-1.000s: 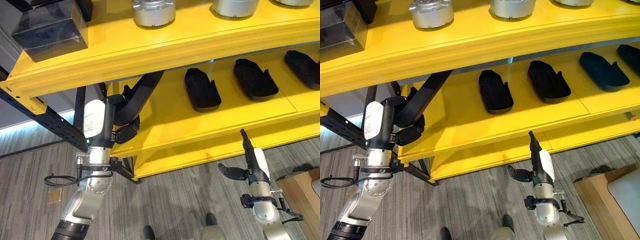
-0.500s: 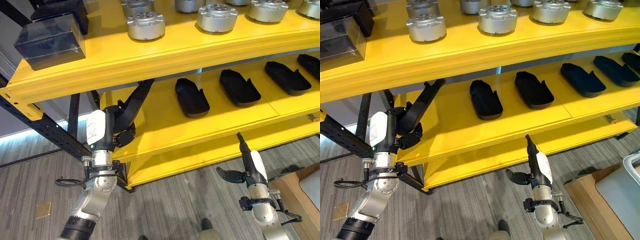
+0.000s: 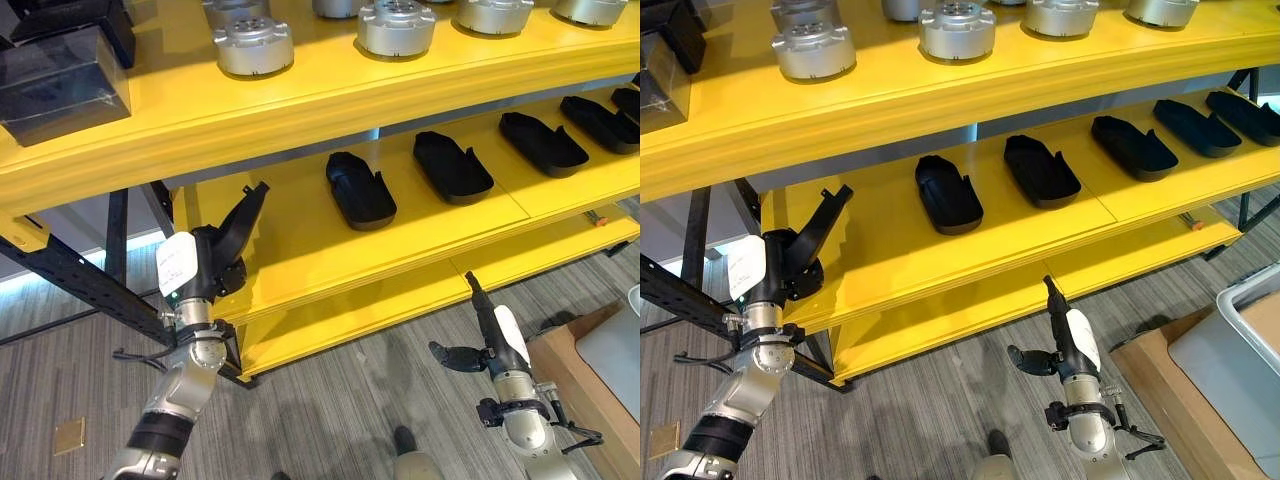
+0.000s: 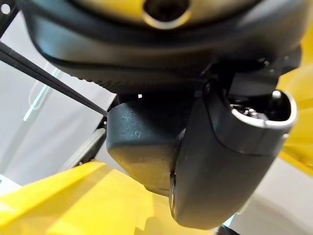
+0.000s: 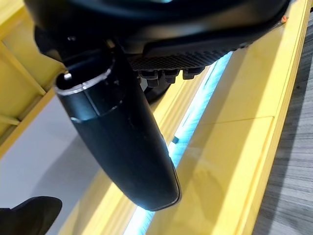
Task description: Move parts from the plastic box to the shelf.
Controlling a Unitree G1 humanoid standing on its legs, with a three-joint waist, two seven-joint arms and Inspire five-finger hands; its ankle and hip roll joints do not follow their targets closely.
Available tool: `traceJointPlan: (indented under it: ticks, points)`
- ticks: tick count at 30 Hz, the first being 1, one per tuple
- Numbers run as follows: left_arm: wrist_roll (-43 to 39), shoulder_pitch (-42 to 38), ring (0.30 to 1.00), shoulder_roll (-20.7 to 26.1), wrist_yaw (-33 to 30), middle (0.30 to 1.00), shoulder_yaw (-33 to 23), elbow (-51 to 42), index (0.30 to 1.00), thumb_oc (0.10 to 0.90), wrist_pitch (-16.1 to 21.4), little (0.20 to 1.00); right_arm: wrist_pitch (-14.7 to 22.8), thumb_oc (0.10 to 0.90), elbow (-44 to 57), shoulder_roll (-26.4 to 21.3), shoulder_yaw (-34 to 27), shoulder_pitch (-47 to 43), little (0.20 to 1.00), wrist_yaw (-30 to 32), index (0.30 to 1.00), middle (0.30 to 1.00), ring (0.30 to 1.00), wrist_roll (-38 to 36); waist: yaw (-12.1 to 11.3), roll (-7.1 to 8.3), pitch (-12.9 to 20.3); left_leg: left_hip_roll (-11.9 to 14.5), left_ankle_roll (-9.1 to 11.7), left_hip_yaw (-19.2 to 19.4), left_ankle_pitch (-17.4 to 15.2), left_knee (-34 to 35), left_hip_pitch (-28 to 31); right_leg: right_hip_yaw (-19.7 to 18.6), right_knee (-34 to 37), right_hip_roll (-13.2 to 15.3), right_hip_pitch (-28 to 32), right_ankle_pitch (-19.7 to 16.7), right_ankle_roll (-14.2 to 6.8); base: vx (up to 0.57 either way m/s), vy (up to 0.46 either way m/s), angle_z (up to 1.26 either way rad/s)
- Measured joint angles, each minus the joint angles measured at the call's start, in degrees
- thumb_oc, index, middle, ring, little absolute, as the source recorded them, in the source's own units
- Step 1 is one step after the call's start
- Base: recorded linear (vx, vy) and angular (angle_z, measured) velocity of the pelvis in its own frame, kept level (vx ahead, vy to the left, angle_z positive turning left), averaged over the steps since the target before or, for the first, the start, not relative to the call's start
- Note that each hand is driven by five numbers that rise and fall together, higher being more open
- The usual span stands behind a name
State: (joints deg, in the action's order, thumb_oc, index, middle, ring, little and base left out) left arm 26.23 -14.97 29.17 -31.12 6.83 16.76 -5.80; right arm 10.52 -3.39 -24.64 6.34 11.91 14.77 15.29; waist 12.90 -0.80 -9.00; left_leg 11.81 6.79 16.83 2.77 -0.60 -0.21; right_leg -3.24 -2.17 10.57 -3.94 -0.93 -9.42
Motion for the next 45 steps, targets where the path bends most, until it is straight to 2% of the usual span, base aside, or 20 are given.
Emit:
traceJointPlan:
  ticks: [3, 10, 15, 17, 20, 28, 38, 45]
  points:
    - [0.2, -1.5, 0.3, 1.3, -0.5, 0.3, 0.3, 2.1, 0.3, 0.4, -0.8, 0.3, 0.0, 0.9, -0.6, -0.4, 0.3, -0.2, 1.0, -0.4, 1.0, 1.0, 1.0, 0.3, 0.8, -0.11, 0.0, 0.1, 0.0, 0.1, -0.1, -0.6, -0.9, -0.7, -1.8, -0.1, -1.9, 0.5, 0.0, -0.09, 0.008, -0.07]
    - [1.2, -11.0, 0.3, 5.4, -0.9, 0.3, 0.4, 12.2, 0.3, 0.4, -3.9, 0.3, 0.0, 0.9, -1.9, -2.5, 1.7, -0.6, 1.0, -0.5, 1.0, 1.0, 1.0, 0.3, 1.6, -0.68, -1.2, 0.7, 0.4, 0.5, -0.4, -3.4, -5.0, -2.5, -8.6, -0.7, -8.8, 2.4, 0.3, -0.06, 0.001, -0.07]
    - [2.2, -18.4, 0.3, 9.2, -1.1, 0.3, 4.4, 16.8, 0.3, 0.4, -4.2, 0.3, 0.0, 0.9, -1.9, -3.2, 2.1, -0.7, 1.0, -0.7, 1.0, 1.0, 1.0, 0.4, 1.3, -1.06, -3.6, 1.3, 1.1, 0.2, -1.5, -6.5, -7.8, -2.9, -14.3, -1.1, -13.0, 5.0, 0.8, -0.03, -0.006, 0.0]
    - [2.2, -20.7, 0.3, 9.5, -1.1, 0.3, 5.5, 19.0, 0.3, 0.4, -4.1, 0.3, 0.0, 0.9, -1.9, -3.4, 2.2, -0.8, 1.0, -0.7, 1.0, 1.0, 1.0, 0.4, 1.5, -1.35, -4.5, 1.5, 1.5, 0.1, -1.7, -7.2, -8.1, -2.9, -16.1, -1.3, -13.8, 6.0, 1.0, 0.0, 0.0, 0.0]
    - [2.2, -27.0, 0.3, 10.4, -0.7, 0.3, 10.0, 25.0, 0.3, 0.4, -4.4, 0.3, 0.0, 0.9, -1.9, -4.1, 3.1, -1.3, 1.0, -0.7, 1.0, 1.0, 1.0, 0.4, 1.3, -1.5, -5.5, 2.4, 1.7, -0.2, -2.3, -9.1, -9.9, -3.0, -19.0, -2.0, -15.8, 6.9, 1.2, -0.02, -0.007, -0.01]
    - [2.3, -36.3, 0.3, 10.5, 0.8, 0.3, 16.6, 29.7, 0.3, 0.4, -5.1, 0.3, 0.1, 0.9, -1.9, -5.2, 4.8, -3.5, 1.0, -0.8, 1.0, 1.0, 1.0, 0.4, 1.9, -0.91, -7.8, 3.1, 1.7, -0.7, -2.5, -10.6, -10.7, -2.5, -23.9, -2.7, -17.8, 9.5, 2.1, 0.0, -0.02, 0.02]
    - [1.7, -38.7, 0.3, 10.1, 1.9, 0.3, 16.6, 35.7, 0.3, 0.4, -5.4, 0.3, 0.0, 0.9, -1.9, -7.1, 7.0, -3.8, 1.0, -1.0, 1.0, 1.0, 1.0, 0.4, 2.5, -1.0, -7.9, 3.4, 2.3, -1.6, -3.0, -12.3, -11.3, -2.2, -29.5, -2.8, -20.2, 12.6, 3.3, 0.0, -0.026, 0.03]
    - [0.9, -40.2, 0.3, 10.0, 3.1, 0.3, 16.4, 36.9, 0.3, 0.4, -5.9, 0.3, -0.6, 0.9, -1.9, -7.8, 7.5, -3.4, 1.0, -1.0, 1.0, 1.0, 1.0, 0.4, 0.9, -1.12, -8.0, 4.6, 2.3, -3.3, -3.0, -14.0, -12.0, -0.9, -32.9, -3.7, -20.7, 14.5, 4.5, 0.0, -0.049, 0.08]
